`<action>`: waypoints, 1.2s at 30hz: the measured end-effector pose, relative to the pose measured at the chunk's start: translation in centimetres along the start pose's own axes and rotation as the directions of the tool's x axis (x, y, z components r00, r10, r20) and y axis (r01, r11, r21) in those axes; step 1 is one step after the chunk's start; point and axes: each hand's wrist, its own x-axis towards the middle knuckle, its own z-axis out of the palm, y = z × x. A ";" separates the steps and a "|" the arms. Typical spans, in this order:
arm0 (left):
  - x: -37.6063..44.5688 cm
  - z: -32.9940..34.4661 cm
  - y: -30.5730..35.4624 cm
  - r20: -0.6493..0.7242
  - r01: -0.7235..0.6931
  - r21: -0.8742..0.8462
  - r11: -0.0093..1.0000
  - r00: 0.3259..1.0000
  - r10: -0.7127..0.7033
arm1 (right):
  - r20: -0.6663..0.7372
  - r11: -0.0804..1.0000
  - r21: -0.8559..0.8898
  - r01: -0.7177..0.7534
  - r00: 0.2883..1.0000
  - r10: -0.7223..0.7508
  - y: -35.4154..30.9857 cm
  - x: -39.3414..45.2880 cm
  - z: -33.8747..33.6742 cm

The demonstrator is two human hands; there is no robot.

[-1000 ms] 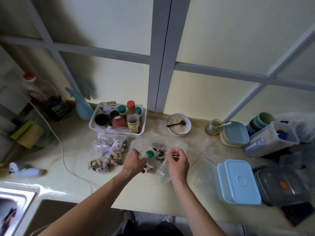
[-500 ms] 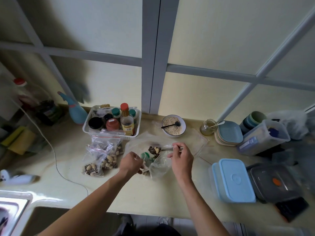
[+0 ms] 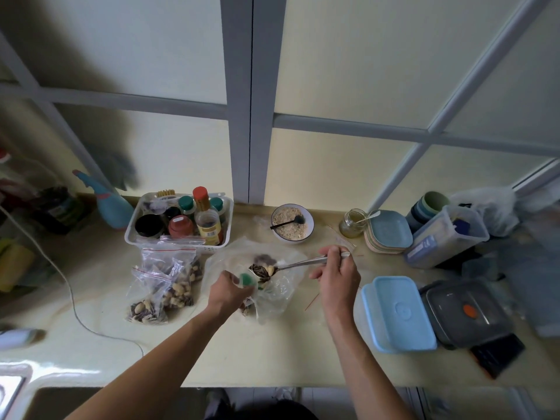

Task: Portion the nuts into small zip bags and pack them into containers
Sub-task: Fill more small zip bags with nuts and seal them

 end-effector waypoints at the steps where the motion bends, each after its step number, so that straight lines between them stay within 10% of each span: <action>1: 0.3 0.3 -0.2 -0.003 -0.010 0.023 1.000 1.000 0.010 | -0.011 1.000 0.000 0.002 1.000 -0.002 -0.1 0.1 -0.2; 24: -0.5 2.3 2.1 -0.023 -0.240 0.253 0.937 0.967 0.253 | 0.316 0.891 -0.190 0.413 0.885 -0.343 -0.2 -0.9 1.8; 32: 0.0 2.1 2.1 -0.050 -0.242 0.199 0.950 0.965 0.256 | 0.803 0.796 -0.144 0.588 0.539 -0.253 0.0 -0.6 2.0; 36: 0.2 1.6 2.4 -0.055 -0.213 0.179 0.961 0.973 0.226 | 0.813 0.804 -0.132 0.579 0.528 -0.246 -0.4 -0.2 1.3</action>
